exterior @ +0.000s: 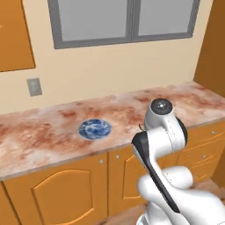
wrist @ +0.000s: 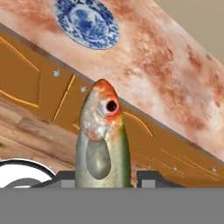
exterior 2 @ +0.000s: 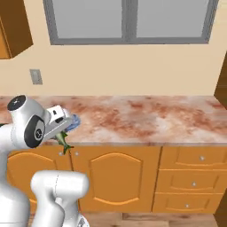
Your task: Place the fish on the counter behind the older fish on the same shelf of the fridge to maintain FIFO order. Close the fridge door when finished.
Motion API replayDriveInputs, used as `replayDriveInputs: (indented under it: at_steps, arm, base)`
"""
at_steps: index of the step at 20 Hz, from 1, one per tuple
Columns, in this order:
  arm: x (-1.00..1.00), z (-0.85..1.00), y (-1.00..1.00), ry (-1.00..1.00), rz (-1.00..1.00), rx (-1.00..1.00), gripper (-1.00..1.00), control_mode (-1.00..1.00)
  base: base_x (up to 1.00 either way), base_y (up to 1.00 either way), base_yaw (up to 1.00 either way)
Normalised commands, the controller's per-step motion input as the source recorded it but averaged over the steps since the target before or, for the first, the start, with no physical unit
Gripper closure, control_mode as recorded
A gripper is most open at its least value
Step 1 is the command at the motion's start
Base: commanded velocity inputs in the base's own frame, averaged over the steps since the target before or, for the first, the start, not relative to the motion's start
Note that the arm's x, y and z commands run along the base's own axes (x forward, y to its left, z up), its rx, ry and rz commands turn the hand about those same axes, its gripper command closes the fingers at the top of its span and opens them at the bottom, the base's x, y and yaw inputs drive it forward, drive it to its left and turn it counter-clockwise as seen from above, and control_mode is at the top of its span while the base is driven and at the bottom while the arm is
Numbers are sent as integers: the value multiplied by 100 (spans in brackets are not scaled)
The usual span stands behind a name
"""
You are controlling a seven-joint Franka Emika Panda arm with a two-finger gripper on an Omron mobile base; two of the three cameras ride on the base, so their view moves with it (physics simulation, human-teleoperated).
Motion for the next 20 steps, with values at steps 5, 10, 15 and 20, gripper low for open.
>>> replayDriveInputs:
  at_steps: [5,10,15,20]
  arm:
    - [0,0,0,0,0,0,100,100]
    - [0,0,0,0,0,0,100,100]
    - [0,0,0,0,0,0,100,100]
    - [0,0,0,0,0,0,100,100]
  base:
    - [-33,0,-68]
    - [-2,0,-74]
    - [13,-6,-73]
    - [83,-50,-54]
